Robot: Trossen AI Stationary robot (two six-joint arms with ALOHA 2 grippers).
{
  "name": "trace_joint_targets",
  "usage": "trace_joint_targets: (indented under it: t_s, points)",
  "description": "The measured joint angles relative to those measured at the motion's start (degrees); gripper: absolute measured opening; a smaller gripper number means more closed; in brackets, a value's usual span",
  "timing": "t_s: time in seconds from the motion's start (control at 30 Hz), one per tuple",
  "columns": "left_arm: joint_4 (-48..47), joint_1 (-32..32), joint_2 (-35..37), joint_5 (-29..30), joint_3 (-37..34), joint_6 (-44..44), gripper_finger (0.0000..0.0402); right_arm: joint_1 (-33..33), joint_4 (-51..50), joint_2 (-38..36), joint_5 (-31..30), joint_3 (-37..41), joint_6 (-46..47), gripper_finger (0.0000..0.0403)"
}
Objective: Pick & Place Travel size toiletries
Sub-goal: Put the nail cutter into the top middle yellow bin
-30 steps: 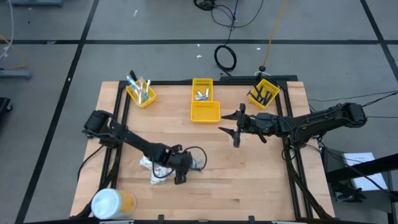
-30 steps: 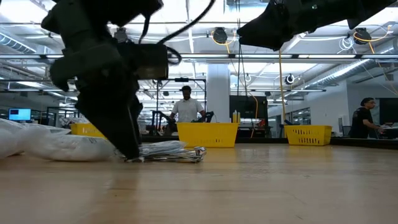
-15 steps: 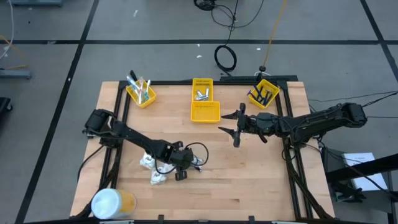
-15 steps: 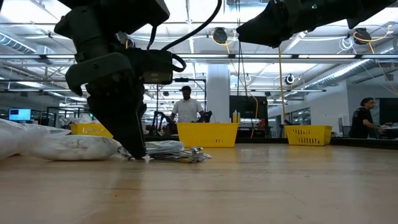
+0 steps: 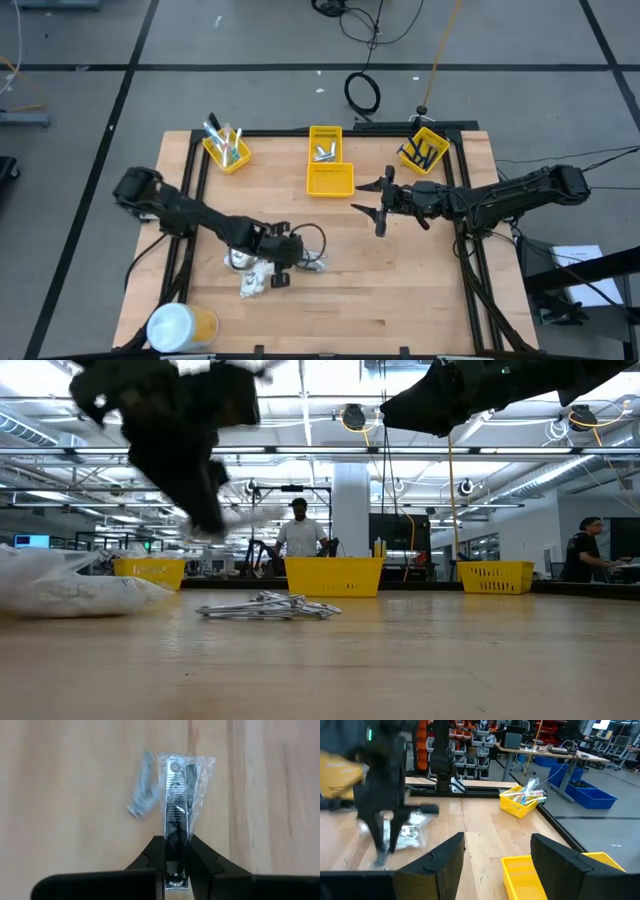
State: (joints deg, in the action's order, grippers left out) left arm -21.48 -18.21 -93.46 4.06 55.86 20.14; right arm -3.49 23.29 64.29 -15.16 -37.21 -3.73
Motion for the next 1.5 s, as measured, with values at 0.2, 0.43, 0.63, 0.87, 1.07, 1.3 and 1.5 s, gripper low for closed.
trace_joint_targets:
  t_s: [0.2, 0.43, 0.63, 0.87, 1.07, 1.3, 1.5]
  points:
    - [5.1, 0.4, 8.5, 11.7, 0.0, -13.0, 0.0038, 0.0, 0.0, 0.0, 0.0, 0.0, 0.0, 0.0215]
    - [16.5, 9.6, 14.0, 10.6, -2.3, -25.8, 0.0038, 0.0, 0.1, 0.0, 0.0, 0.0, 0.0, 0.0215]
    - [23.1, 26.6, 13.0, 2.6, -3.1, -25.4, 0.0038, 0.0, 0.3, 0.0, 0.0, 0.0, 0.0, 0.0215]
    - [34.4, 40.4, 6.8, -8.0, -3.1, -24.3, 0.0038, 0.2, 0.5, 0.0, -0.1, 0.0, -0.2, 0.0215]
    - [39.5, 46.6, -1.9, -11.6, -2.4, -22.3, 0.0038, 0.1, 0.4, 0.0, -1.3, 0.0, -0.4, 0.0215]
    - [42.3, 48.2, -5.7, -11.4, -1.9, -18.5, 0.0112, 0.1, 0.0, 0.0, -1.6, 0.0, 0.0, 0.0215]
    - [43.2, 48.2, -5.4, -7.2, -1.9, -19.4, 0.0221, 0.1, 0.2, 0.4, -1.5, 0.0, 1.2, 0.0215]
